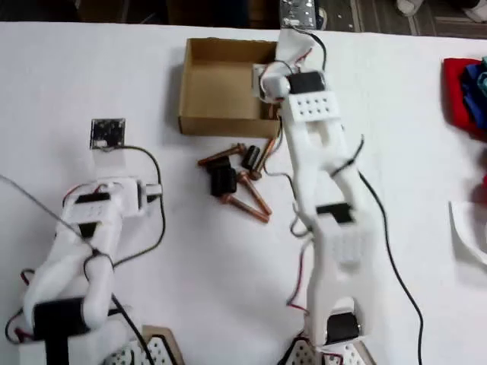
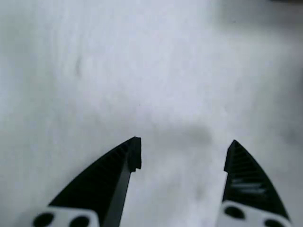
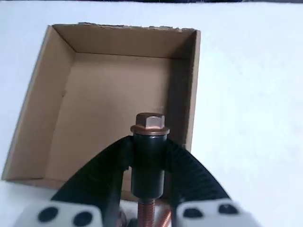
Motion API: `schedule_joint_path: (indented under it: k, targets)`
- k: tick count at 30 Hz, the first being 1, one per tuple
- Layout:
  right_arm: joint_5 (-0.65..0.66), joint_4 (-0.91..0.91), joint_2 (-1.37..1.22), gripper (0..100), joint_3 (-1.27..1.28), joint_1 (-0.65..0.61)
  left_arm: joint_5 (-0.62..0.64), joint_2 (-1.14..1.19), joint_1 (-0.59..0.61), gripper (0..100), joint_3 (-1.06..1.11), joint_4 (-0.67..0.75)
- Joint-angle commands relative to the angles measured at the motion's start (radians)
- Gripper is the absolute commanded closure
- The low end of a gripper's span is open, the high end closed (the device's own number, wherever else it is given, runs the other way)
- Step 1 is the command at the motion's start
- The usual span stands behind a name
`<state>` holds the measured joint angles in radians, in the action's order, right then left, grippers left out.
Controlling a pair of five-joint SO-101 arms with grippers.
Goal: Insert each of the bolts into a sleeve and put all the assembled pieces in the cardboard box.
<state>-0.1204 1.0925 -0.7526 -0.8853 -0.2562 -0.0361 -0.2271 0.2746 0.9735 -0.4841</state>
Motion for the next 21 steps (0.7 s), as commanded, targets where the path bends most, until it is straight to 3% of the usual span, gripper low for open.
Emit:
schedule_joint_path:
  k: [1,5,11,21]
  targets:
    - [-0.003,0.085,-0.259,97.8,-0.591,-0.012,-0.008,0.083,-0.014,71,-0.131,-0.095]
    - [-0.005,0.077,-0.412,97.8,-0.735,-0.012,-0.008,0.146,-0.014,71,-0.203,-0.164]
    - [-0.003,-0.022,-0.421,97.8,-0.618,-0.007,-0.008,0.161,-0.012,71,-0.22,-0.175]
    - [-0.002,-0.025,-0.427,97.8,-0.499,-0.013,-0.008,0.161,-0.012,71,-0.22,-0.172]
